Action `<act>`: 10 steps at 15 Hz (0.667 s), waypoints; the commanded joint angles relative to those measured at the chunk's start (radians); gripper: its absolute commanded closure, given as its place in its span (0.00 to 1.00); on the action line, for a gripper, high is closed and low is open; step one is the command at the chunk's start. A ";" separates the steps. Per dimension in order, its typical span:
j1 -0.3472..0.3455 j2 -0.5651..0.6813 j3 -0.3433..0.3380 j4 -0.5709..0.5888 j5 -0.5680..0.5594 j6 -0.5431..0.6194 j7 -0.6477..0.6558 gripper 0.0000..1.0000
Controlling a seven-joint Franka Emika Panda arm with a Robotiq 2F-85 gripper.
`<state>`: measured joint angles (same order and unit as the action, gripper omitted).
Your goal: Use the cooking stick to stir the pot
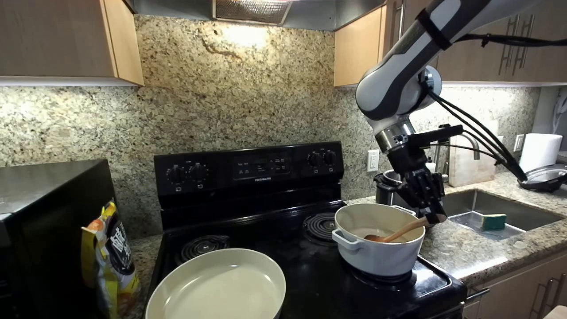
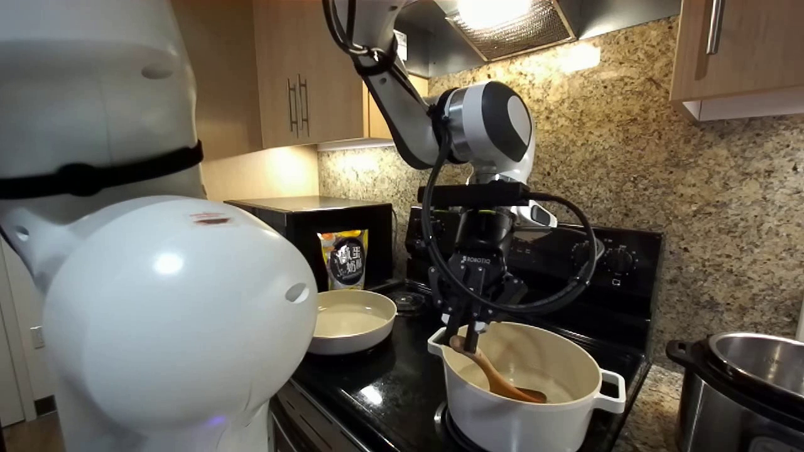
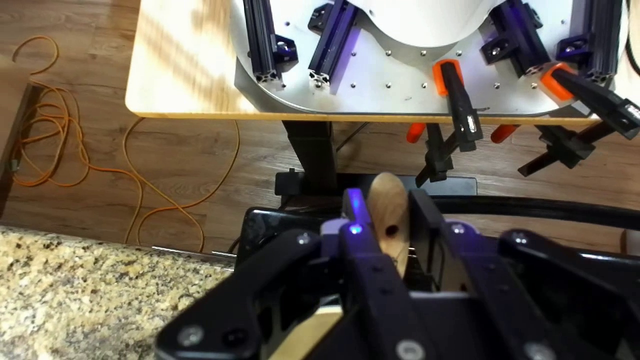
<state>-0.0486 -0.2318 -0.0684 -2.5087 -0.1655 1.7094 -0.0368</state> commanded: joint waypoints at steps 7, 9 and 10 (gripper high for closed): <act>0.059 -0.026 0.064 0.009 -0.015 -0.010 -0.005 0.94; 0.053 -0.018 0.064 0.015 -0.012 -0.004 -0.003 0.94; 0.049 -0.010 0.060 0.021 -0.011 0.002 -0.002 0.94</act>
<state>0.0065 -0.2486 -0.0085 -2.4974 -0.1660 1.6985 -0.0369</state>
